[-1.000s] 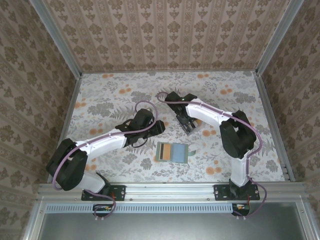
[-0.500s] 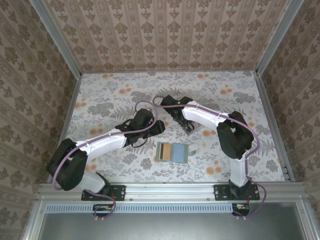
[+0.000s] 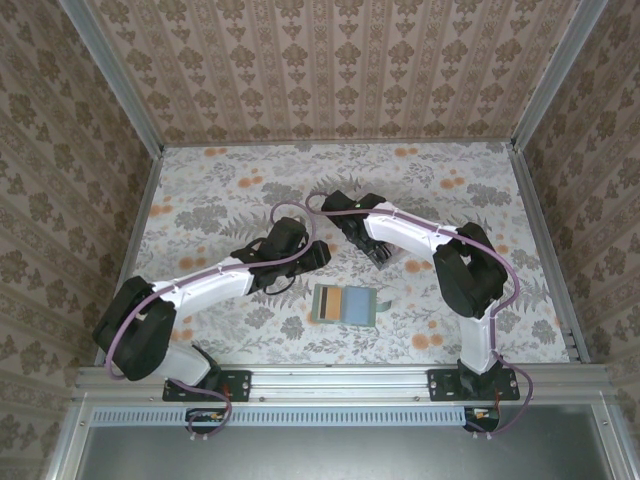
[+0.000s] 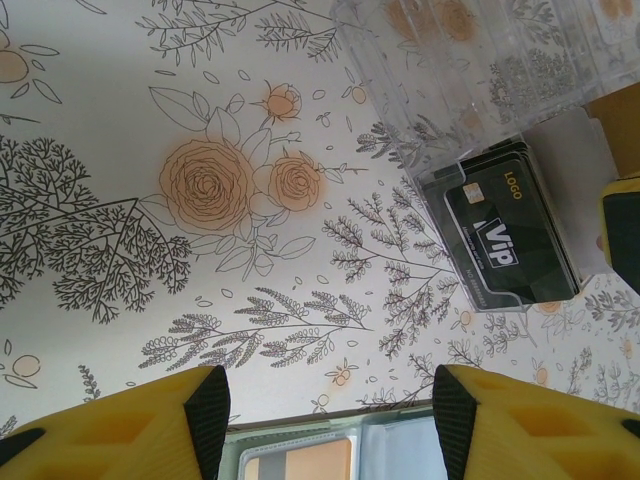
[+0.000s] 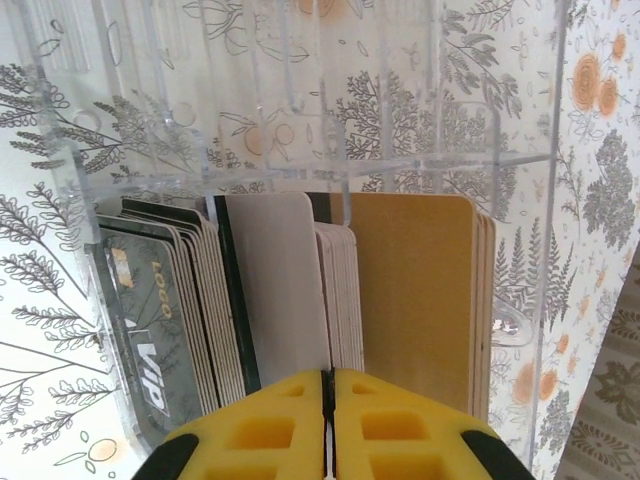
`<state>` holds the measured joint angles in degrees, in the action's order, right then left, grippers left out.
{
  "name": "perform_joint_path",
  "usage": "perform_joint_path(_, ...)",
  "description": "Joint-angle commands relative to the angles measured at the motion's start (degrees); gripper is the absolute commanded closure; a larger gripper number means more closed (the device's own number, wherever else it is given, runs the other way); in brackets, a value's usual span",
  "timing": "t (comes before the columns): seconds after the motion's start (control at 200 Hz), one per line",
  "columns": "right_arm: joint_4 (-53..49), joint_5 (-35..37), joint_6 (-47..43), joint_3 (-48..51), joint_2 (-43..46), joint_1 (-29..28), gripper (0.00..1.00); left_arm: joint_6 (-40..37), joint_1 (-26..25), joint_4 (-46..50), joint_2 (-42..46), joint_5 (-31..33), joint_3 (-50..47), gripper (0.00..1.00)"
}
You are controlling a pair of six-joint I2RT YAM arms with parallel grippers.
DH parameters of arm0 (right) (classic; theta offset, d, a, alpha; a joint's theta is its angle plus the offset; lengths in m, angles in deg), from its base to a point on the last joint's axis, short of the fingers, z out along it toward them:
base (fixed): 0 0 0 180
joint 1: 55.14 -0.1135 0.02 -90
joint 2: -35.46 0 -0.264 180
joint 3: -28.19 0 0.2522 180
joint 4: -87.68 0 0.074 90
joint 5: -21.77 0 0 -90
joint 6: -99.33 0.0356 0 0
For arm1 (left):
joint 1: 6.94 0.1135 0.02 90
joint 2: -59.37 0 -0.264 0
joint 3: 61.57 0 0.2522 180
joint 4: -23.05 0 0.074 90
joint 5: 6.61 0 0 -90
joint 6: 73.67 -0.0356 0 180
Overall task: Put the credit cards into the card holder
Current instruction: Pick up the credit card from the storage box.
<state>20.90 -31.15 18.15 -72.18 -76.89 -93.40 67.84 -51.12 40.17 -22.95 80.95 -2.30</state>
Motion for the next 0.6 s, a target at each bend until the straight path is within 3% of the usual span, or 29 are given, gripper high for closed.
perform_joint_path(0.0,-3.0,-1.1,0.6,-0.8,2.0,0.4,0.9,-0.3,0.2,-0.3,-0.8,-0.6,0.0,0.41)
perform_joint_path(0.595,-5.2,-11.2,3.9,-1.0,8.0,2.1,0.96,-0.4,0.3,0.3,-0.2,-0.9,0.2,0.41)
